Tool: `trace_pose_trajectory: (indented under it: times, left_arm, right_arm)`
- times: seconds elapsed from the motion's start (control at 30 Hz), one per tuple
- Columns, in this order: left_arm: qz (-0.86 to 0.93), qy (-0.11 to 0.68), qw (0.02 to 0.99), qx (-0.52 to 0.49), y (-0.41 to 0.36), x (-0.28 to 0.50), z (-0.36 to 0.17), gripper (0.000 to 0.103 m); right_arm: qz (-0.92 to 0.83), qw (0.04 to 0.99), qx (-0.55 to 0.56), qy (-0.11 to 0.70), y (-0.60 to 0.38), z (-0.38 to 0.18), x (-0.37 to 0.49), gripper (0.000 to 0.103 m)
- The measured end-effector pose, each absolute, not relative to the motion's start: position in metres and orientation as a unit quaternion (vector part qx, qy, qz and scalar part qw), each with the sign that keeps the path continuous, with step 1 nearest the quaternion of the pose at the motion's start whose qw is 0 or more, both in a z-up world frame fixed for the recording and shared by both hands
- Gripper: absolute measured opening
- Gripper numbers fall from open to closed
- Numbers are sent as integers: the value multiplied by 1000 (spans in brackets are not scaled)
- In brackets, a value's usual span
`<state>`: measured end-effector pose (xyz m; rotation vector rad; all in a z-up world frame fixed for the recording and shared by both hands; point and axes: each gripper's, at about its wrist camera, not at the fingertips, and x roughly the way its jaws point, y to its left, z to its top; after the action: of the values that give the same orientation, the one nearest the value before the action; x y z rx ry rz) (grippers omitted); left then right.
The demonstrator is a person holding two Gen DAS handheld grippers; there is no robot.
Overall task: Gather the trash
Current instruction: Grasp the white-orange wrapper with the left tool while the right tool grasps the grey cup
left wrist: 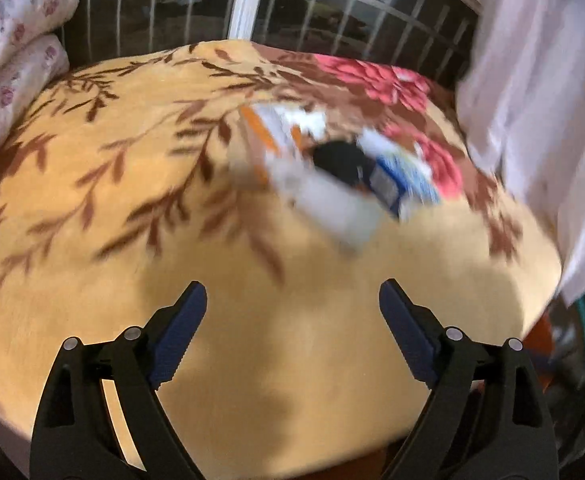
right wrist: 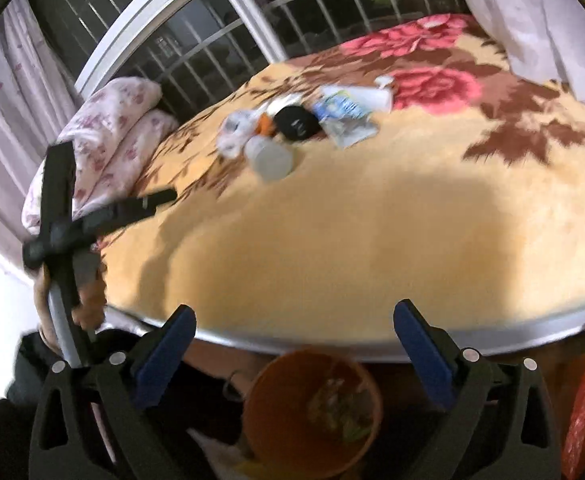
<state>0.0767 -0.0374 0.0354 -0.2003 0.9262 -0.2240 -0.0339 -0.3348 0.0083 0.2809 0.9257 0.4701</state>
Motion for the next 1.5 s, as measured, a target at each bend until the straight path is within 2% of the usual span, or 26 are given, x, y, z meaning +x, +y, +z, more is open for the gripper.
trace_pose_trajectory:
  times: [0.13, 0.37, 0.43, 0.47, 0.5, 0.53, 0.57, 0.6, 0.77, 0.93, 1.1, 1.33, 1.5]
  left_arm:
    - [-75, 462, 878, -103, -50, 137, 36, 86]
    - [-20, 502, 861, -78, -61, 217, 5, 86]
    - [-10, 500, 862, -80, -60, 223, 1, 75]
    - [-1, 495, 866, -70, -60, 224, 2, 57]
    - [3, 487, 872, -55, -62, 222, 5, 47]
    - [-1, 480, 875, -56, -61, 220, 8, 43]
    - [-12, 474, 878, -66, -58, 218, 11, 33]
    - [-27, 467, 881, -77, -55, 214, 17, 19]
    - [-34, 414, 906, -79, -44, 178, 52, 16]
    - [-40, 378, 923, -65, -24, 110, 71, 16]
    - [-23, 364, 930, -54, -9, 41, 52, 16]
    - [-27, 345, 935, -71, -1, 12, 29, 16]
    - [-39, 347, 933, -92, 7, 15, 15, 16]
  right_arm:
    - [231, 850, 157, 447, -353, -4, -23, 97]
    - [243, 849, 142, 448, -363, -27, -20, 97]
    - [244, 854, 123, 444, -359, -26, -23, 97]
    - [243, 858, 110, 439, -356, -25, -25, 97]
    - [243, 862, 103, 433, -354, -24, -27, 96]
    - [244, 867, 94, 425, -352, -22, -27, 92]
    - [244, 869, 90, 422, -351, -21, -28, 90]
    - [243, 871, 88, 418, -350, -20, -28, 90]
    - [246, 874, 93, 409, -346, -9, -22, 90]
    - [271, 877, 56, 393, -323, 8, -5, 90]
    - [295, 872, -1, 390, -280, 19, 40, 90]
    - [311, 841, -79, 435, -205, 22, 128, 90]
    - [293, 807, -139, 493, -164, -1, 176, 79]
